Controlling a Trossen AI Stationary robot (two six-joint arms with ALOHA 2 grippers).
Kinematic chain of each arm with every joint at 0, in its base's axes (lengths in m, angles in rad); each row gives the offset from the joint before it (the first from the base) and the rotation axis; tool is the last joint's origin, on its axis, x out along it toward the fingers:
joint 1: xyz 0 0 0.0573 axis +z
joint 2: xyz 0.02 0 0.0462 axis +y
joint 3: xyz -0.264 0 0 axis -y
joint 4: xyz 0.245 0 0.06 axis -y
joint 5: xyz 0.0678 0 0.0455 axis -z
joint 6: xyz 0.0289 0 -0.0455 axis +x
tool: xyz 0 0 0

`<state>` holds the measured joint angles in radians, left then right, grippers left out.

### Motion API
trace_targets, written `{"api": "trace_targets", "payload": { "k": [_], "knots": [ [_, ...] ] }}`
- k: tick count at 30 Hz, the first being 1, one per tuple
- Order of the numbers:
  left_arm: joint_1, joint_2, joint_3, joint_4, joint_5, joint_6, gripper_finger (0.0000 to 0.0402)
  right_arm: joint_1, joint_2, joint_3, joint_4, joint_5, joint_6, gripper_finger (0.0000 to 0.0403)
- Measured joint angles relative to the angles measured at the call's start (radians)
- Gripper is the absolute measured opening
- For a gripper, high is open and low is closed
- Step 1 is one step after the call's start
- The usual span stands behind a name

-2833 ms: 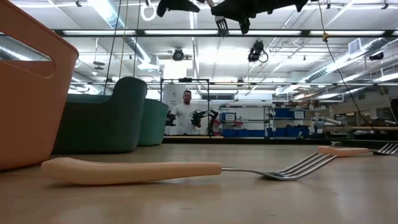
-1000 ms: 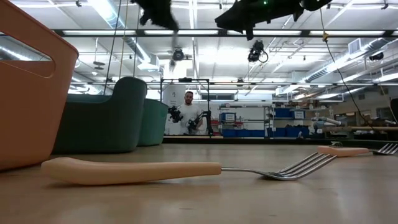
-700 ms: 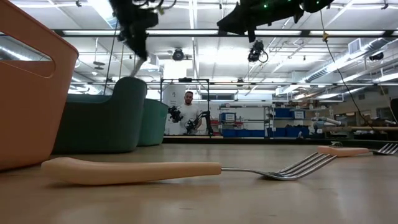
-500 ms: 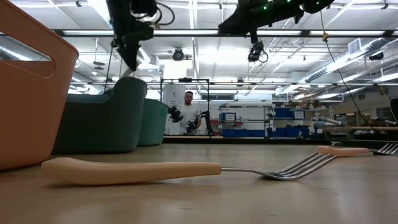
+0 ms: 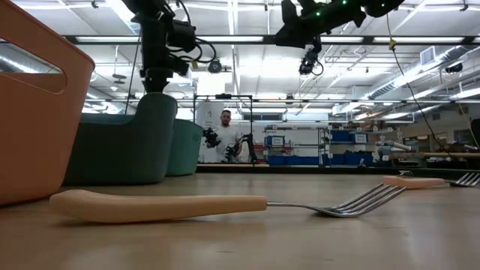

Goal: Sort silverware by color (type)
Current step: Put the white fork into the green bin, then put the black fork into the orange bin

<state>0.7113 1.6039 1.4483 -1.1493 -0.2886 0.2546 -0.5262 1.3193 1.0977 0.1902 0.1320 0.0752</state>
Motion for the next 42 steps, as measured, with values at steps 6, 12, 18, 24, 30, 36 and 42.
{"api": "trace_targets", "payload": {
  "k": [6, 12, 18, 24, 30, 36, 42],
  "knots": [
    [-0.007, 0.006, 0.0, 0.053, 0.005, -0.027, 0.0131, -0.007, 0.0, 0.0, -0.073, 0.151, 0.154, 0.0105],
    [-0.007, -0.069, 0.0, 0.174, 0.008, -0.026, 0.0132, -0.029, 0.0, 0.0, -0.309, 0.202, 0.38, 0.0105],
    [-0.007, -0.172, 0.0, 0.324, 0.075, -0.034, 0.0132, -0.032, 0.001, 0.0, -0.689, 0.135, 0.573, 0.0104],
    [-0.028, -0.237, 0.0, 0.443, 0.085, -0.062, 0.0132, -0.022, 0.001, 0.0, -1.035, 0.131, 0.711, 0.0104],
    [-0.068, -0.273, 0.0, 0.472, 0.085, -0.086, 0.0132, -0.016, 0.003, -0.042, -1.162, 0.129, 1.0, 0.0104],
    [-0.094, -0.277, 0.0, 0.468, 0.086, -0.086, 0.0132, -0.034, 0.003, -0.196, -1.148, 0.115, 1.209, 0.0104],
    [-0.094, -0.277, 0.0, 0.464, 0.084, -0.071, 0.0132, -0.04, 0.003, -0.334, -1.073, 0.108, 1.397, 0.0104]
  ]
}}
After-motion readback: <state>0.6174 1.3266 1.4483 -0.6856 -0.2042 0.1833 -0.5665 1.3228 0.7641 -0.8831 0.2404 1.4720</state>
